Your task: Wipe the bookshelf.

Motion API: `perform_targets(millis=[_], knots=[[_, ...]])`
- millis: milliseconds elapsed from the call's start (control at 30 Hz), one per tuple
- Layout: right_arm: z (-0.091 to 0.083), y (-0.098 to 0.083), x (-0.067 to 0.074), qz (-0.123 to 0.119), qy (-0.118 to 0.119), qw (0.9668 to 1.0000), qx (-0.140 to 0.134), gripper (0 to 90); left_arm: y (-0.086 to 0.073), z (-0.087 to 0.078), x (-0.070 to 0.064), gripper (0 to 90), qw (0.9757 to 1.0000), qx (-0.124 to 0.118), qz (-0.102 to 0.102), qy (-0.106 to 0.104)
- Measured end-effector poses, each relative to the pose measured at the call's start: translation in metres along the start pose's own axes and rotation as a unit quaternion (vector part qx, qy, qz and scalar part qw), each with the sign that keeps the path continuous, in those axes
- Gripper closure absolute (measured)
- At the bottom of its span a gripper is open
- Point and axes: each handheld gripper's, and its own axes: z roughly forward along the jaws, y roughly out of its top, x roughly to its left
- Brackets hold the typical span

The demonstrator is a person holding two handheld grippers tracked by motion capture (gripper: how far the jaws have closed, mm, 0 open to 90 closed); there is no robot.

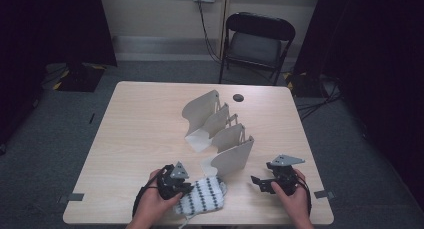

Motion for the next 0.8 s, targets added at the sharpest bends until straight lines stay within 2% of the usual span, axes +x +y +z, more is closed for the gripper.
perform_targets(millis=[133, 300, 367, 400, 433, 500, 533, 633, 700, 800], knots=[[0.0, -0.004, -0.006, 0.001, -0.01, 0.9999, 0.008, 15.0, -0.005, -0.005, 0.016, 85.5, 0.9996, -0.011, -0.027, 0.008], [0.002, -0.006, -0.009, -0.006, -0.017, 0.9996, 0.02, 14.8, -0.009, -0.008, 0.027, 85.1, 0.9988, -0.018, -0.044, 0.014], [0.002, -0.007, -0.009, -0.012, -0.021, 0.9995, 0.02, 14.8, -0.01, -0.01, 0.029, 84.1, 0.9988, -0.02, -0.043, 0.014], [0.002, -0.007, -0.009, -0.014, -0.022, 0.9994, 0.021, 14.8, -0.011, -0.011, 0.03, 81.7, 0.9984, -0.03, -0.045, 0.013], [0.003, -0.007, -0.008, -0.019, -0.025, 0.9993, 0.021, 14.4, -0.011, -0.012, 0.03, 75.7, 0.9982, -0.036, -0.048, 0.01], [0.003, -0.007, -0.008, -0.02, -0.026, 0.9993, 0.018, 14.2, -0.011, -0.015, 0.029, 61.6, 0.9962, -0.068, -0.055, -0.001], [0.003, -0.008, -0.008, -0.019, -0.027, 0.9993, 0.017, 14.1, -0.011, -0.016, 0.029, 54.5, 0.9956, -0.078, -0.052, -0.005], [0.004, -0.009, -0.008, -0.017, -0.027, 0.9994, 0.011, 13.9, -0.01, -0.019, 0.026, 43.9, 0.9949, -0.091, -0.041, -0.01], [0.004, -0.01, -0.008, -0.018, -0.027, 0.9995, 0.007, 13.9, -0.01, -0.018, 0.022, 41.1, 0.9952, -0.091, -0.033, -0.018], [0.004, -0.01, -0.008, -0.016, -0.028, 0.9995, 0.007, 14.0, -0.011, -0.009, 0.015, 37.2, 0.9968, -0.077, -0.006, -0.018]])
